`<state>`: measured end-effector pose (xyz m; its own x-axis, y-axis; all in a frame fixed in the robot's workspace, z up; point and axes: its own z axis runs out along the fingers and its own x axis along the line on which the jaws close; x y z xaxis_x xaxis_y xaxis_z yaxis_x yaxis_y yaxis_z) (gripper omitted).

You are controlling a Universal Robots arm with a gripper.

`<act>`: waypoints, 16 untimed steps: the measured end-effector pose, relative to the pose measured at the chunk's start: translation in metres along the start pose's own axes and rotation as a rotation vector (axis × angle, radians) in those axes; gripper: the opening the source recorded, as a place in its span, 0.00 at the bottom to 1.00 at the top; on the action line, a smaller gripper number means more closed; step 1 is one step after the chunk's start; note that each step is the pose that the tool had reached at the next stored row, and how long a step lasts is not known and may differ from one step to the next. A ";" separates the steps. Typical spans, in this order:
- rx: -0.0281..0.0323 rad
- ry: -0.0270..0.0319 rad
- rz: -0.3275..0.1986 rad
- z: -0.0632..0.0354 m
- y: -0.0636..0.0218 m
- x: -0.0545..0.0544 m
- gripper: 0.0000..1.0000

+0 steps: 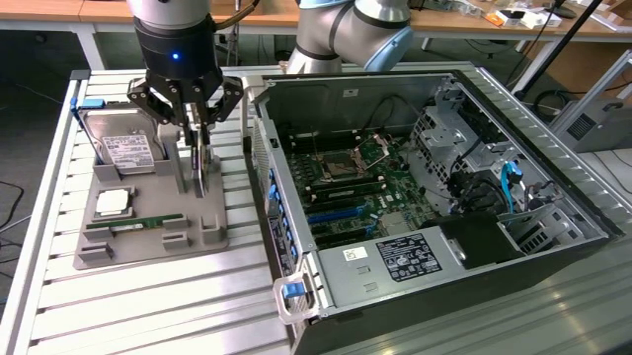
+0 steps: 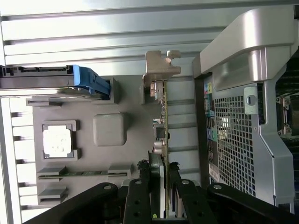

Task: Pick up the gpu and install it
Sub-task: 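Pick up the gpu and move the gpu toward the slot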

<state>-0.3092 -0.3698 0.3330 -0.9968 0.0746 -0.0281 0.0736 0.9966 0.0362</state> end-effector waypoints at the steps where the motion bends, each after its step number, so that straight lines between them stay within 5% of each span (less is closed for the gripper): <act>1: 0.0000 -0.0001 0.000 -0.0005 0.0000 0.000 0.27; 16: 0.0000 0.0000 0.000 -0.0077 0.0003 0.000 0.27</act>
<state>-0.3092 -0.3698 0.3407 -0.9968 0.0746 -0.0281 0.0736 0.9966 0.0362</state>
